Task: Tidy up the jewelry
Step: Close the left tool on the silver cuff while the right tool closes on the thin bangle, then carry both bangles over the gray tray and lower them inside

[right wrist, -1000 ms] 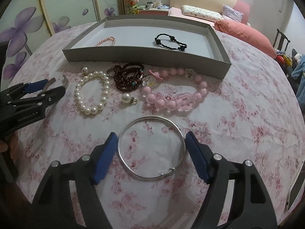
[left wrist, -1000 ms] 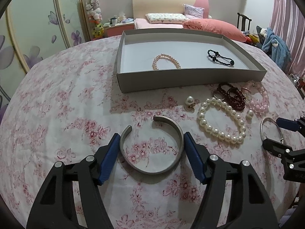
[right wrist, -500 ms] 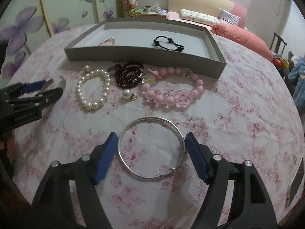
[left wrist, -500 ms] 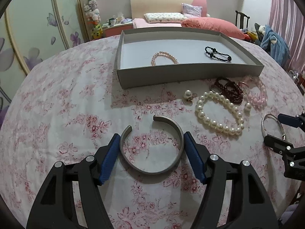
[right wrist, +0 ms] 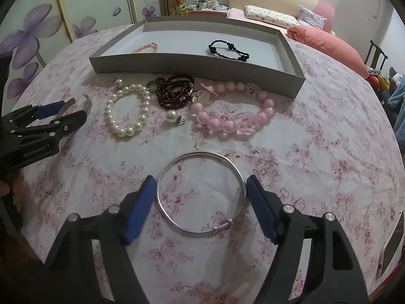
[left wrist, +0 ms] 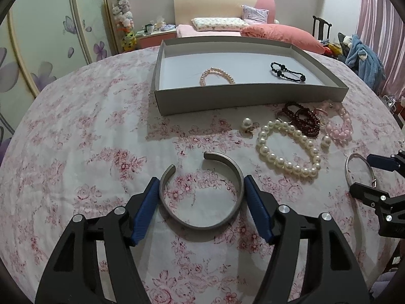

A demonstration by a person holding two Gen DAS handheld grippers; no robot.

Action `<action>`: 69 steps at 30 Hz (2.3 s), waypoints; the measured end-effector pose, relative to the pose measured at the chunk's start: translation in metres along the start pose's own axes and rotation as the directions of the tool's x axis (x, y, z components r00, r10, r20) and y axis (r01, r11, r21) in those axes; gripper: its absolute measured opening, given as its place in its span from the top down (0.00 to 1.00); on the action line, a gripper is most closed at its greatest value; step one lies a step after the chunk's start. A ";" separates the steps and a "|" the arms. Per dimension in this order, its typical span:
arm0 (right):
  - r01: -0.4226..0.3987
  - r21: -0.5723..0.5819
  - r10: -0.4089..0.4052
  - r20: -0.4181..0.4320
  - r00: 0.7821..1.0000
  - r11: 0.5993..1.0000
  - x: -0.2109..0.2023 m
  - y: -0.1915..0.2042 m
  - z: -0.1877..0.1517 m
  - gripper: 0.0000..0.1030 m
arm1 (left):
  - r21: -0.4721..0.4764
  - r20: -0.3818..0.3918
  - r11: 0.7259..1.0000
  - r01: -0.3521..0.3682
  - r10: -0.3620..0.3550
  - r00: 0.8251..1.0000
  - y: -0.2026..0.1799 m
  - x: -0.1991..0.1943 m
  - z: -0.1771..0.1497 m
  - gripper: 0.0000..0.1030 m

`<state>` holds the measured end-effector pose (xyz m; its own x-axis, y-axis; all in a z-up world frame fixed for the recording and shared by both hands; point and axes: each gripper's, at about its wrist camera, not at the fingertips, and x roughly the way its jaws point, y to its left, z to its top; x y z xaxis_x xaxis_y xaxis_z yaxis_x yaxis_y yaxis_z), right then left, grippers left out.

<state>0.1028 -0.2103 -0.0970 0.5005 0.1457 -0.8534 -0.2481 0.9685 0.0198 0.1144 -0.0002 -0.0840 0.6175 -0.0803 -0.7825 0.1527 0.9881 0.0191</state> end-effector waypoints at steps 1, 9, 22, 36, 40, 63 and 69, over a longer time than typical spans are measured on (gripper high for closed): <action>-0.002 0.005 0.002 0.005 1.000 1.000 -0.001 0.000 -0.001 0.31 | -0.007 0.004 1.000 0.009 -0.009 1.000 0.001 -0.001 -0.001 0.35; -0.047 0.045 0.044 0.046 0.998 0.998 -0.004 0.001 -0.003 0.31 | -0.011 0.054 1.000 0.027 -0.026 0.998 -0.004 -0.012 0.001 0.35; -0.071 0.146 0.033 0.248 0.968 0.987 -0.035 -0.007 -0.001 0.31 | -0.055 0.205 0.998 0.037 -0.025 0.978 -0.006 -0.039 0.006 0.35; 0.004 0.185 -0.113 0.586 0.802 0.983 -0.099 -0.002 0.016 0.31 | -0.057 0.448 0.998 0.003 0.023 0.894 -0.024 -0.087 0.018 0.35; 0.053 0.188 -0.165 0.655 0.738 0.981 -0.111 0.000 0.025 0.31 | -0.069 0.481 0.998 0.007 0.028 0.876 -0.025 -0.091 0.027 0.35; 0.105 0.269 -0.275 0.734 0.621 0.957 -0.089 -0.015 0.086 0.31 | -0.077 0.544 0.997 -0.031 0.068 0.836 -0.034 -0.064 0.083 0.35; 0.108 0.284 -0.285 0.719 0.634 0.953 -0.072 -0.023 0.103 0.31 | -0.083 0.537 0.996 -0.040 0.079 0.840 -0.033 -0.052 0.093 0.35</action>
<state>0.1574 -0.2224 0.0178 0.9843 -0.0391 -0.1718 0.0526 0.9958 0.0748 0.1492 -0.0408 0.0135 0.9450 -0.0603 -0.3216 0.0634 0.9980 -0.0009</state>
